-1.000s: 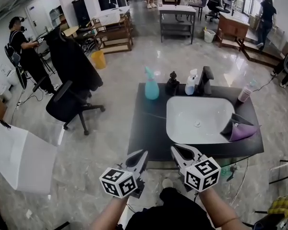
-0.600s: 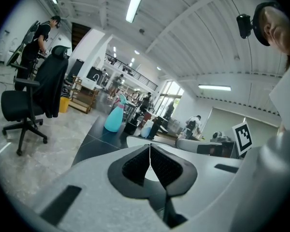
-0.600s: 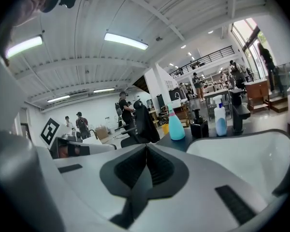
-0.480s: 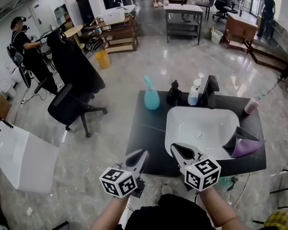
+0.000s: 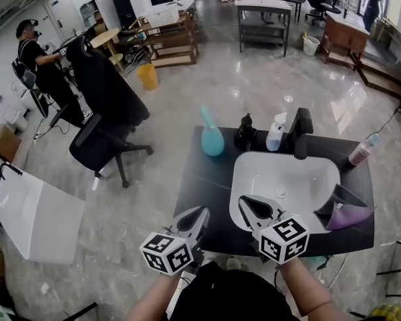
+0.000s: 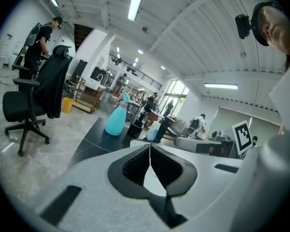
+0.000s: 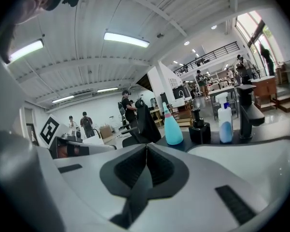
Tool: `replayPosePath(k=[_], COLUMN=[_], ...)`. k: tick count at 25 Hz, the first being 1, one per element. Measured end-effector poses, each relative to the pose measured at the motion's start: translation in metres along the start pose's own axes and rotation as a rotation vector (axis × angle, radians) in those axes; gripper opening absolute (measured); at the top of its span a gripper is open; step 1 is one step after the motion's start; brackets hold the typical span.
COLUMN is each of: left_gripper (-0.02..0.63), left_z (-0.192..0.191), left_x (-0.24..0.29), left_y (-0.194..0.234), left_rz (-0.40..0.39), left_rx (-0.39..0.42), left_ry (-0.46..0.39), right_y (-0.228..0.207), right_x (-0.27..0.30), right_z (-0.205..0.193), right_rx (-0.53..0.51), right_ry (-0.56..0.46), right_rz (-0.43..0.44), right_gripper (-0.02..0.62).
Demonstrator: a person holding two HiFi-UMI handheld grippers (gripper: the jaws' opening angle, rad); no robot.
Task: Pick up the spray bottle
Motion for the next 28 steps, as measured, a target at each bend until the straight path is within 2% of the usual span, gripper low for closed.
replayPosePath(k=[10, 23, 28], left_gripper=[0.008, 0.008, 0.008], left_z=[0.019, 0.071, 0.090], left_x=[0.029, 0.063, 0.077], left_y=[0.016, 0.056, 0.066], left_rz=[-0.027, -0.063, -0.077], left_rx=[0.003, 0.018, 0.047], left_ry=[0.025, 0.036, 0.033], right_y=[-0.016, -0.039, -0.046], right_x=[0.028, 0.093, 0.116], right_z=[0.013, 0.040, 0.050], right_rx=[-0.001, -0.023, -0.042], right_ry=[0.001, 0.017, 0.017], right_rz=[-0.019, -0.040, -0.053], right_gripper=[0.008, 0.008, 0.008])
Point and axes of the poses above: the fingertips, and each gripper's own axes: x forward along the fingers, y to its left, z out of its top, the point moved 3 cm from there along -x, backward along the fingers, and after that the axes turned 9 degrees about -x, right-handed, at the moved point
